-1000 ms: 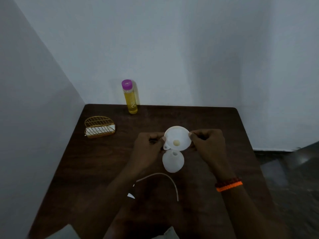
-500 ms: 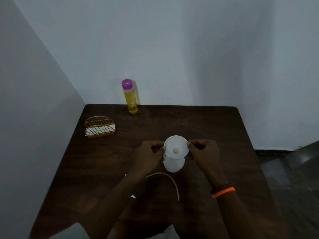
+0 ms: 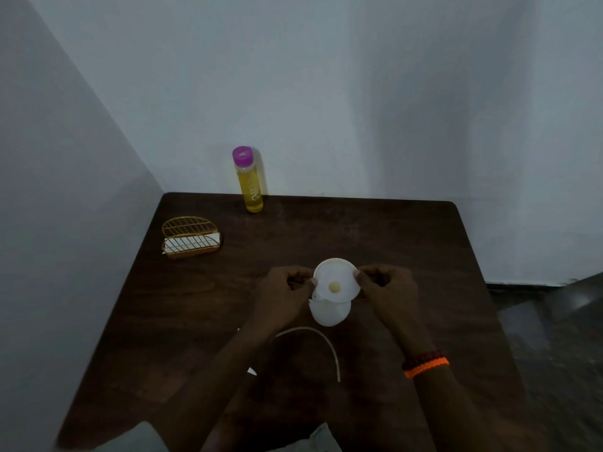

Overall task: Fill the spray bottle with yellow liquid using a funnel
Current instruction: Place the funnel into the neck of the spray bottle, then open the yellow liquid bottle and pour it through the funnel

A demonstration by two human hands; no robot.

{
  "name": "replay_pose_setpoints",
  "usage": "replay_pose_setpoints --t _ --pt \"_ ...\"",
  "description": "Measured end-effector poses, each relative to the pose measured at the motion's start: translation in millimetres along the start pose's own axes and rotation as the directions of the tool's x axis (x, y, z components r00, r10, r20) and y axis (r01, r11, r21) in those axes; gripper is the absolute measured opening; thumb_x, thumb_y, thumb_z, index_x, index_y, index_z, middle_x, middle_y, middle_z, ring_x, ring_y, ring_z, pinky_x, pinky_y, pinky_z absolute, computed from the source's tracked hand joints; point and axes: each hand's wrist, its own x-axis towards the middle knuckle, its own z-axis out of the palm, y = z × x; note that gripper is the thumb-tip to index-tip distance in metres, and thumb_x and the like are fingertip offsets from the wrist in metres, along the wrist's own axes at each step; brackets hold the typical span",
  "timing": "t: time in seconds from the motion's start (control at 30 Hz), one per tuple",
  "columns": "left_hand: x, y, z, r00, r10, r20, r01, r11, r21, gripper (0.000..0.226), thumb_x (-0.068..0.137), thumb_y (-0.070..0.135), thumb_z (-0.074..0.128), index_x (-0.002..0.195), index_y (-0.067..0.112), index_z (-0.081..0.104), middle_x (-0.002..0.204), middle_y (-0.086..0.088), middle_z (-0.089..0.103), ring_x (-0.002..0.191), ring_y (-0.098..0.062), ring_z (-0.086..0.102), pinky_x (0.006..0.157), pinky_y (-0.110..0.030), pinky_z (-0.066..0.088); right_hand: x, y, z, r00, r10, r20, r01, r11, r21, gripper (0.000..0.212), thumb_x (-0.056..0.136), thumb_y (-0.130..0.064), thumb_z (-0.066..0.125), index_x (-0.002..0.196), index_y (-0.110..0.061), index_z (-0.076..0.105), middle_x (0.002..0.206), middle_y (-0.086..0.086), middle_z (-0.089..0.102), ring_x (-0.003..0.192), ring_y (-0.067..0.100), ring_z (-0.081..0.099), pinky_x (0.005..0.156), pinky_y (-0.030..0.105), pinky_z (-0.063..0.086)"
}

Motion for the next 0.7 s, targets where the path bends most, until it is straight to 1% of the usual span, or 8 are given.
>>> replay_pose_setpoints --t 0.13,0.23,0.3,0.33,0.47,0.6,0.7 --pt "1.0 -1.1 -2.3 1.0 -0.02 0.008 0.02 1.0 -0.018 0.019 0.091 0.027 0.069 0.108 0.024 0.075 0.093 0.009 0.077 0.082 -0.005 0.073 0.081 -0.037 0.062 2.9 -1.9 -2.2 1.0 -0.023 -0.011 0.023 1.0 0.011 0.008 0.09 -0.032 0.069 0.082 -0.031 0.07 0.082 -0.01 0.072 0.078 0.004 0.069 0.067 0.02 0.053" --pt "2.2 0.9 -7.4 1.0 -0.028 -0.013 0.028 1.0 -0.012 0.016 0.09 0.027 0.069 0.105 0.024 0.075 0.088 0.01 0.076 0.074 -0.004 0.072 0.076 -0.032 0.062 11.1 -5.2 -7.5 0.998 -0.052 -0.027 0.052 0.999 0.006 0.019 0.091 -0.037 0.067 0.079 -0.023 0.073 0.076 -0.004 0.073 0.075 0.01 0.071 0.071 0.031 0.058" --pt "5.9 2.5 -13.6 0.998 -0.046 -0.032 0.046 0.999 0.002 0.019 0.09 0.029 0.069 0.108 0.024 0.074 0.088 0.009 0.075 0.072 -0.005 0.072 0.075 -0.032 0.062 21.4 -8.7 -13.1 0.997 -0.058 -0.041 0.057 0.998 -0.018 0.025 0.092 -0.039 0.066 0.077 -0.02 0.073 0.074 0.001 0.073 0.072 0.015 0.071 0.074 0.04 0.06" --pt "9.7 2.4 -18.3 0.997 -0.056 -0.044 0.057 0.998 0.017 0.021 0.091 0.03 0.069 0.111 0.024 0.073 0.09 0.009 0.074 0.072 -0.005 0.072 0.075 -0.031 0.062 27.5 -11.5 -16.3 0.997 -0.061 -0.039 0.06 0.998 -0.025 0.026 0.092 -0.039 0.065 0.078 -0.018 0.073 0.074 0.002 0.073 0.072 0.016 0.071 0.075 0.042 0.061" --pt "34.1 1.2 -52.6 0.988 -0.081 -0.135 0.091 0.994 0.068 0.026 0.092 0.032 0.066 0.117 0.024 0.069 0.103 0.007 0.072 0.081 -0.006 0.071 0.079 -0.03 0.06 59.7 -29.4 -23.1 0.995 -0.095 0.013 0.095 0.994 -0.058 0.02 0.092 -0.036 0.066 0.084 -0.02 0.073 0.077 0.002 0.074 0.071 0.015 0.072 0.077 0.04 0.062" --pt "72.5 -1.1 -93.5 0.968 -0.04 -0.246 0.08 0.985 0.155 0.03 0.092 0.031 0.066 0.121 0.02 0.067 0.105 0.004 0.071 0.085 -0.006 0.068 0.078 -0.027 0.057 108.7 -54.8 -9.4 0.979 -0.161 0.125 0.176 0.978 -0.114 0.019 0.091 -0.034 0.069 0.086 -0.017 0.076 0.073 0.005 0.075 0.068 0.017 0.073 0.074 0.042 0.062" --pt "108.3 -3.2 -117.0 0.953 0.002 -0.303 0.069 0.972 0.224 0.035 0.091 0.03 0.068 0.123 0.015 0.065 0.111 -0.002 0.07 0.096 -0.012 0.067 0.085 -0.029 0.055 149.8 -71.5 14.6 0.935 -0.249 0.252 0.304 0.929 -0.211 0.018 0.088 -0.034 0.072 0.089 -0.017 0.078 0.071 0.002 0.075 0.064 0.01 0.071 0.07 0.032 0.06"
